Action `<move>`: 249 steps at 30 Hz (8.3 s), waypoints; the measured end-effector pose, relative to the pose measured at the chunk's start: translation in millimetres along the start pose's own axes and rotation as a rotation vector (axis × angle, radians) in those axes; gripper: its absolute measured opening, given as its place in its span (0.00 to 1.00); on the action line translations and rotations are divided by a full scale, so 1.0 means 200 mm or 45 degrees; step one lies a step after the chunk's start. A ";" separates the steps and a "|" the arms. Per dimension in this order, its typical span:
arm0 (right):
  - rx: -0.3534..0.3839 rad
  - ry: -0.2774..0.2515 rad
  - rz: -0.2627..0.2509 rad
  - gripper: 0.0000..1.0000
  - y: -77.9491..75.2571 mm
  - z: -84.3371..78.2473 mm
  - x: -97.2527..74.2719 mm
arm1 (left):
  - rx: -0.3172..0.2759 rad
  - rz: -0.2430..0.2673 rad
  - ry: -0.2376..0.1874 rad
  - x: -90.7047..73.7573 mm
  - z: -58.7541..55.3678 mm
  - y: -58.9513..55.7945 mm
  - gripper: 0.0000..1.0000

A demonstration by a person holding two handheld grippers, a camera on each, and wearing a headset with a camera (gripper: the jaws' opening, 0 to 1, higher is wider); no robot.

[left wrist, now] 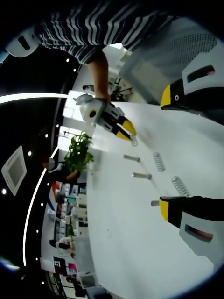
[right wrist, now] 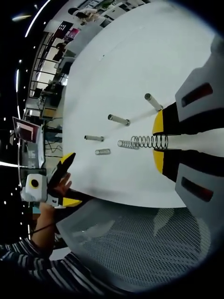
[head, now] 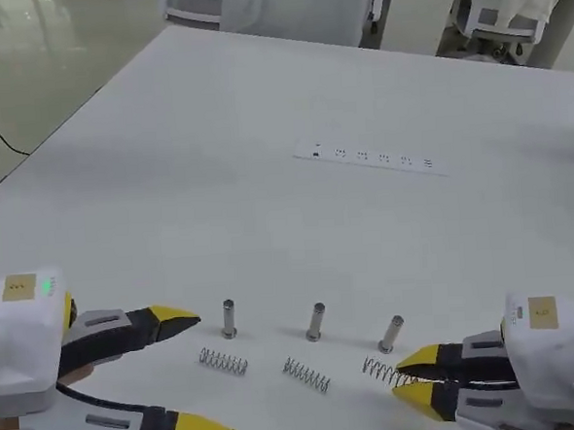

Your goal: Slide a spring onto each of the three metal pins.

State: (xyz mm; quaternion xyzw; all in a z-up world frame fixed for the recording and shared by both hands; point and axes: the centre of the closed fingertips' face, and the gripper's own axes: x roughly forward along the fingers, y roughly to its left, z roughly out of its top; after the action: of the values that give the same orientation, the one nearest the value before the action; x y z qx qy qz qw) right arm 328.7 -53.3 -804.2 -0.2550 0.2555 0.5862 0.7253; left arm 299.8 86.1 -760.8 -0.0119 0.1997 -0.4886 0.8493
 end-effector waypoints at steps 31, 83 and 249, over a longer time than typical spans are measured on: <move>-0.229 -0.046 0.115 0.08 0.11 0.09 0.00 | 0.134 -0.255 0.029 0.34 0.02 -0.16 0.35; -0.233 -0.130 0.176 0.08 0.18 0.21 -0.03 | 0.198 -0.384 0.007 0.47 0.09 -0.28 0.03; -0.300 -0.300 0.095 0.07 0.14 0.58 -0.04 | 0.103 -0.199 0.025 0.29 0.06 -0.11 0.20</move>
State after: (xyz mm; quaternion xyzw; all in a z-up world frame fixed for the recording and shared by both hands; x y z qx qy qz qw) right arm 308.6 24.1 -715.6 -0.2581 0.1075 0.6644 0.6931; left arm 311.5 24.9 -763.5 0.0117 0.1864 -0.5613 0.8063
